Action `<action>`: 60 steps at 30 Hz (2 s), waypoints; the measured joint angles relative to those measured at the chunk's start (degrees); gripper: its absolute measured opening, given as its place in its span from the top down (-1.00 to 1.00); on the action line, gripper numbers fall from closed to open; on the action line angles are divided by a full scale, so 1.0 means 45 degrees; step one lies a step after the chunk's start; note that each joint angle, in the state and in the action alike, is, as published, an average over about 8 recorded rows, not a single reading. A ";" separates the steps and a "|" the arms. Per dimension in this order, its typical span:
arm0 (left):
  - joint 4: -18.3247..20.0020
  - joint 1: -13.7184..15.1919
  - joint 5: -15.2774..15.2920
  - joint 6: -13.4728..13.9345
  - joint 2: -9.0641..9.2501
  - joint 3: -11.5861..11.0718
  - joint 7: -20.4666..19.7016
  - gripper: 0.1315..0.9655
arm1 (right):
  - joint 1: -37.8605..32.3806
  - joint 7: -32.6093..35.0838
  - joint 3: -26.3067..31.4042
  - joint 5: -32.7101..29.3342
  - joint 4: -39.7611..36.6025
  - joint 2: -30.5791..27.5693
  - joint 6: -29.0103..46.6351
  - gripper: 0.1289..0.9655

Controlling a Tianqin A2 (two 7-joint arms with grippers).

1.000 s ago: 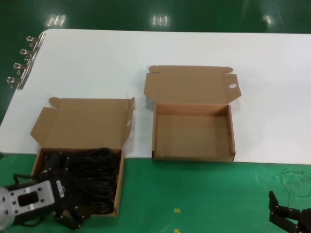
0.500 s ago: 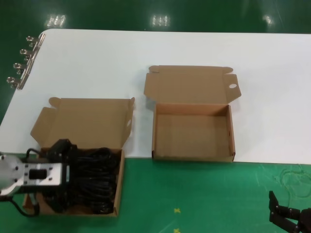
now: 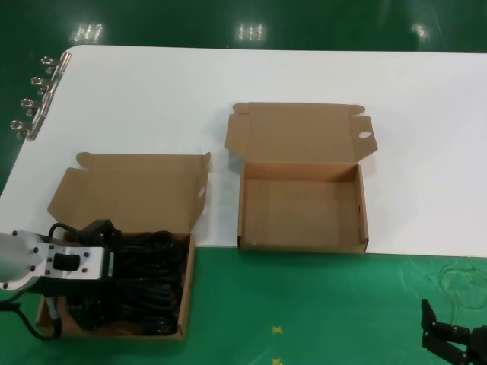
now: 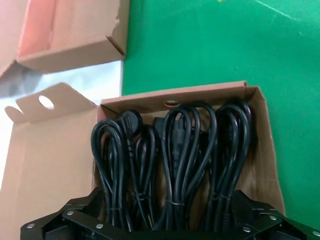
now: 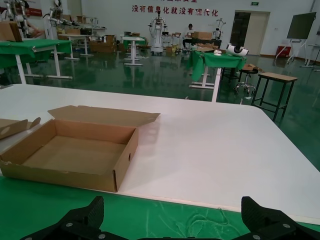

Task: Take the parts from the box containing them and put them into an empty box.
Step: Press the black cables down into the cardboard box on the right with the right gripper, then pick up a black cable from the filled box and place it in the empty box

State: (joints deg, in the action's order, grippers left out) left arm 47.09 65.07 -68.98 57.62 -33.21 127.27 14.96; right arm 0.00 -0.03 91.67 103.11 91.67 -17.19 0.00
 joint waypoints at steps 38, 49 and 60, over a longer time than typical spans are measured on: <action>0.1518 -0.0517 0.0757 0.1191 -0.0538 -0.0329 -0.1589 0.41 | 0.0000 0.0001 0.0000 0.0000 0.0000 0.0000 0.0000 -1.00; 0.1501 -0.0658 0.0569 0.1129 -0.0537 -0.0524 -0.1359 0.81 | 0.0000 0.0001 0.0000 0.0000 0.0000 0.0000 0.0000 -1.00; 0.1765 -0.0840 0.0083 0.1087 -0.0742 -0.0875 -0.1058 0.94 | 0.0000 0.0001 0.0000 0.0001 0.0000 0.0000 0.0000 -1.00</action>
State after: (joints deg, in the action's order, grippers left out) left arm 55.03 61.29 -68.60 62.52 -36.55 123.34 10.20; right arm 0.00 -0.02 91.67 103.12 91.67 -17.19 0.00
